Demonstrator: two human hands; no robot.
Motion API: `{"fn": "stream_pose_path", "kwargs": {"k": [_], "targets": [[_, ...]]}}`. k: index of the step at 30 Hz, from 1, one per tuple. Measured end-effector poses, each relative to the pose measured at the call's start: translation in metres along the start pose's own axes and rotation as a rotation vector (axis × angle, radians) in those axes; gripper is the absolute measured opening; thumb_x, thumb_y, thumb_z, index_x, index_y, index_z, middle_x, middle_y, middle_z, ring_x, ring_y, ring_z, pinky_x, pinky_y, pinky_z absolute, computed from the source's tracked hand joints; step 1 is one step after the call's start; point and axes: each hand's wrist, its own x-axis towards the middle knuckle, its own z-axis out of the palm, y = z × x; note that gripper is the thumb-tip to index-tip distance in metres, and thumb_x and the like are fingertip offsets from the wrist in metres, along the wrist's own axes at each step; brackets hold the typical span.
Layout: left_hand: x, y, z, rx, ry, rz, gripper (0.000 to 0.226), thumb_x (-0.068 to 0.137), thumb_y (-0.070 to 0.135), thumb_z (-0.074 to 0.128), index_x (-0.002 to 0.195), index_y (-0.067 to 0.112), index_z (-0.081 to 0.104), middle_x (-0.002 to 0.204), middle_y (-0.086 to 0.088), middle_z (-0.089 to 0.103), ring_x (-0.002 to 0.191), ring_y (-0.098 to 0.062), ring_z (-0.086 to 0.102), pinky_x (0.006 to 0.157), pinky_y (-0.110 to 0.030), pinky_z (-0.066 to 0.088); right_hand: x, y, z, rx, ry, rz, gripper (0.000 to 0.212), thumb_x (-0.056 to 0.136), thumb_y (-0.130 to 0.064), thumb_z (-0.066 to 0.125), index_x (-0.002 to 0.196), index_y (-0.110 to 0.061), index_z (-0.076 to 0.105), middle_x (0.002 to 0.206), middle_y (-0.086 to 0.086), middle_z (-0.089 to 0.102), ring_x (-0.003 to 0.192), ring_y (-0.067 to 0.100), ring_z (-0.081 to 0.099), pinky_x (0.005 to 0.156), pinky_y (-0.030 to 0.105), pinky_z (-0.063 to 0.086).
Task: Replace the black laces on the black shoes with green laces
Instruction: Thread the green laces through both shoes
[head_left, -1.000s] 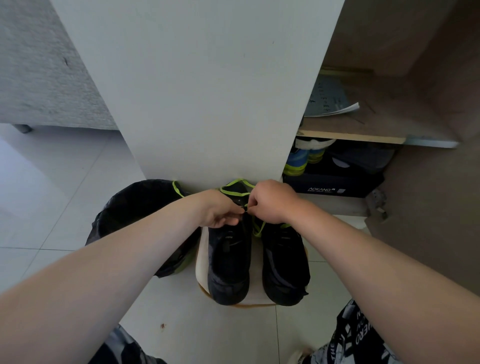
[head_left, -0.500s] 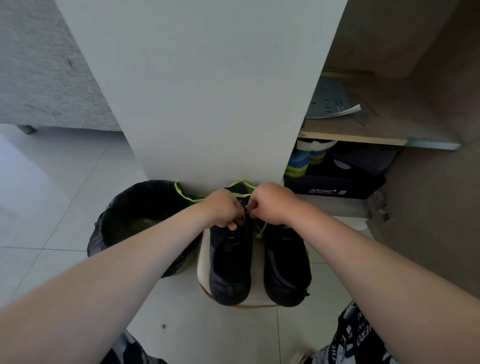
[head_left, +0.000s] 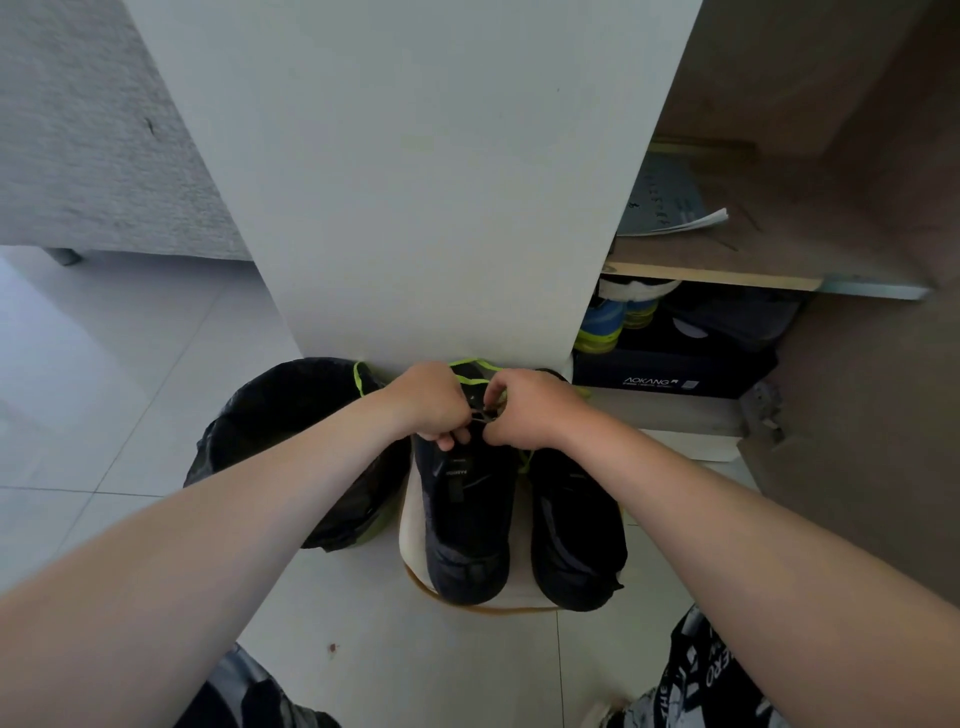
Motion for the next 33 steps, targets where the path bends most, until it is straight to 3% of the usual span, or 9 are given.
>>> {"fn": "stream_pose_path", "kwargs": {"k": [8, 12, 15, 20, 23, 25, 28, 31, 33], "targets": [[-0.01, -0.004, -0.024, 0.035, 0.102, 0.032, 0.028, 0.09, -0.001, 0.043, 0.096, -0.003, 0.071, 0.09, -0.018, 0.074, 0.072, -0.029, 0.069, 0.07, -0.034, 0.058, -0.004, -0.001, 0.0, -0.064, -0.035, -0.049, 0.033, 0.073, -0.03, 0.069, 0.102, -0.044, 0.071, 0.098, -0.012, 0.064, 0.101, 0.019, 0.063, 0.085, 0.03, 0.053], [-0.01, -0.022, -0.027, -0.263, 0.151, 0.111, 0.013, 0.098, 0.006, 0.051, 0.087, 0.01, 0.058, 0.097, -0.013, 0.071, 0.085, -0.02, 0.069, 0.071, -0.03, 0.057, -0.005, -0.006, 0.0, -0.166, -0.003, -0.093, 0.041, 0.073, -0.041, 0.069, 0.114, -0.043, 0.068, 0.107, -0.007, 0.068, 0.109, 0.025, 0.059, 0.096, 0.036, 0.045], [-0.008, -0.024, -0.011, -0.592, 0.12, 0.181, 0.016, 0.103, 0.008, 0.043, 0.089, 0.012, 0.047, 0.108, -0.011, 0.071, 0.103, -0.021, 0.067, 0.091, -0.035, 0.053, -0.002, -0.008, 0.004, -0.224, 0.026, -0.103, 0.038, 0.071, -0.048, 0.068, 0.107, -0.038, 0.069, 0.102, -0.002, 0.061, 0.111, 0.028, 0.054, 0.094, 0.039, 0.038], [-0.006, -0.02, 0.004, -0.965, 0.051, 0.146, 0.028, 0.108, 0.009, 0.03, 0.091, 0.006, 0.052, 0.094, -0.014, 0.069, 0.089, -0.023, 0.068, 0.098, -0.037, 0.049, 0.0, -0.007, 0.001, -0.249, 0.021, -0.087, 0.037, 0.068, -0.052, 0.069, 0.102, -0.038, 0.069, 0.101, -0.001, 0.056, 0.111, 0.028, 0.052, 0.088, 0.039, 0.036], [-0.007, -0.014, 0.002, -1.06, 0.084, 0.09, 0.03, 0.104, 0.001, 0.027, 0.082, 0.007, 0.047, 0.076, -0.01, 0.055, 0.068, -0.021, 0.059, 0.075, -0.033, 0.055, -0.001, -0.005, -0.002, -0.264, 0.016, -0.076, 0.043, 0.07, -0.051, 0.07, 0.113, -0.047, 0.067, 0.116, -0.001, 0.059, 0.117, 0.027, 0.049, 0.096, 0.039, 0.034], [-0.009, -0.014, -0.011, -0.878, 0.216, 0.093, 0.029, 0.099, -0.003, 0.027, 0.08, 0.012, 0.042, 0.071, -0.006, 0.045, 0.056, -0.018, 0.045, 0.055, -0.028, 0.047, -0.001, 0.0, -0.005, -0.293, 0.007, -0.052, 0.042, 0.071, -0.048, 0.07, 0.113, -0.049, 0.067, 0.118, -0.002, 0.06, 0.12, 0.027, 0.048, 0.099, 0.04, 0.032], [-0.014, -0.029, -0.044, -0.098, 0.398, 0.152, 0.017, 0.099, 0.011, 0.035, 0.089, 0.014, 0.049, 0.082, -0.006, 0.052, 0.072, -0.023, 0.048, 0.062, -0.031, 0.037, -0.001, 0.006, -0.009, -0.281, -0.025, -0.018, 0.038, 0.073, -0.045, 0.07, 0.11, -0.049, 0.069, 0.116, -0.003, 0.06, 0.12, 0.028, 0.047, 0.099, 0.04, 0.032], [-0.025, -0.036, -0.057, 0.336, 0.209, 0.132, 0.031, 0.099, 0.045, 0.047, 0.098, 0.017, 0.061, 0.096, -0.003, 0.061, 0.086, -0.021, 0.053, 0.073, -0.032, 0.038, 0.0, 0.004, -0.007, -0.286, -0.009, -0.049, 0.035, 0.073, -0.047, 0.07, 0.108, -0.048, 0.069, 0.103, -0.004, 0.052, 0.118, 0.027, 0.046, 0.095, 0.039, 0.031], [-0.029, -0.029, -0.057, 0.466, 0.114, 0.138, 0.043, 0.091, 0.06, 0.055, 0.085, 0.02, 0.07, 0.08, 0.003, 0.062, 0.079, -0.017, 0.056, 0.068, -0.03, 0.04, -0.001, -0.001, -0.003, -0.295, 0.006, -0.078, 0.036, 0.074, -0.049, 0.069, 0.109, -0.048, 0.069, 0.099, -0.005, 0.046, 0.117, 0.026, 0.046, 0.096, 0.039, 0.031]]}}
